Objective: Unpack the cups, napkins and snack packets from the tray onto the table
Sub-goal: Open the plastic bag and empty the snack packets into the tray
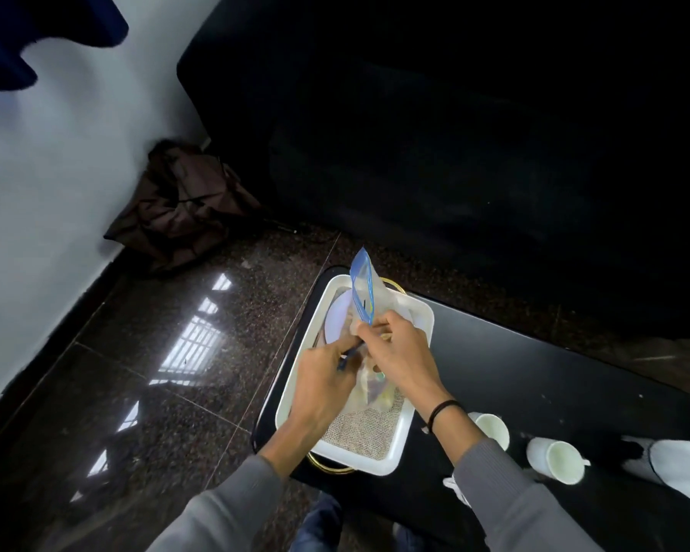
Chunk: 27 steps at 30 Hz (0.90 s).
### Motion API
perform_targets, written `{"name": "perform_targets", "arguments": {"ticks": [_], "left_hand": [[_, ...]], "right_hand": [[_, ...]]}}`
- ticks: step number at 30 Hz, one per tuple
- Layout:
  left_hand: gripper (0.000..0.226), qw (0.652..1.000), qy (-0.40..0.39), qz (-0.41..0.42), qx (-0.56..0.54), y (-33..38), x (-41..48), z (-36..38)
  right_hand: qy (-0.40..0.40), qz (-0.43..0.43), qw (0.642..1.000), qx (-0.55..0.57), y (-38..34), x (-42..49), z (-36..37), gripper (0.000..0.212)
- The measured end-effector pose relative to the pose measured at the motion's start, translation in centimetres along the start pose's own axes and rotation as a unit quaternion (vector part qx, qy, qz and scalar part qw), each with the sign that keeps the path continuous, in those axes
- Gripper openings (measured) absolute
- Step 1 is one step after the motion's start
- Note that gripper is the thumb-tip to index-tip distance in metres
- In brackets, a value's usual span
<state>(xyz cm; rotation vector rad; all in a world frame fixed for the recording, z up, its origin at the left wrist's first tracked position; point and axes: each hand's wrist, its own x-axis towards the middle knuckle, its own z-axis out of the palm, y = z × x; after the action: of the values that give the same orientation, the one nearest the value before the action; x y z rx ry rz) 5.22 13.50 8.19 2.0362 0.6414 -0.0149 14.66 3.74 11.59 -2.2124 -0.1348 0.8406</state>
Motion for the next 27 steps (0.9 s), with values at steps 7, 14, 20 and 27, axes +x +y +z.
{"name": "perform_targets", "arguments": {"ticks": [7, 14, 20, 27], "left_hand": [[0.041, 0.986, -0.089, -0.076, -0.117, 0.9, -1.2, 0.8], [0.049, 0.961, -0.080, -0.190, -0.183, 3.9, 0.5, -0.8], [0.049, 0.965, 0.002, -0.179, -0.194, 5.3, 1.5, -3.2], [0.025, 0.988, -0.008, -0.083, 0.131, 6.2, 1.5, -7.7]], "right_hand": [[0.022, -0.024, 0.995, -0.097, 1.8, -1.9, -1.1, 0.033], [0.012, -0.079, 0.972, -0.221, 1.4, -3.6, -2.5, 0.018], [-0.017, -0.125, 0.948, -0.292, -0.2, -4.6, -4.4, 0.020], [-0.028, -0.135, 0.951, -0.276, -0.8, -5.6, -5.7, 0.023]]}}
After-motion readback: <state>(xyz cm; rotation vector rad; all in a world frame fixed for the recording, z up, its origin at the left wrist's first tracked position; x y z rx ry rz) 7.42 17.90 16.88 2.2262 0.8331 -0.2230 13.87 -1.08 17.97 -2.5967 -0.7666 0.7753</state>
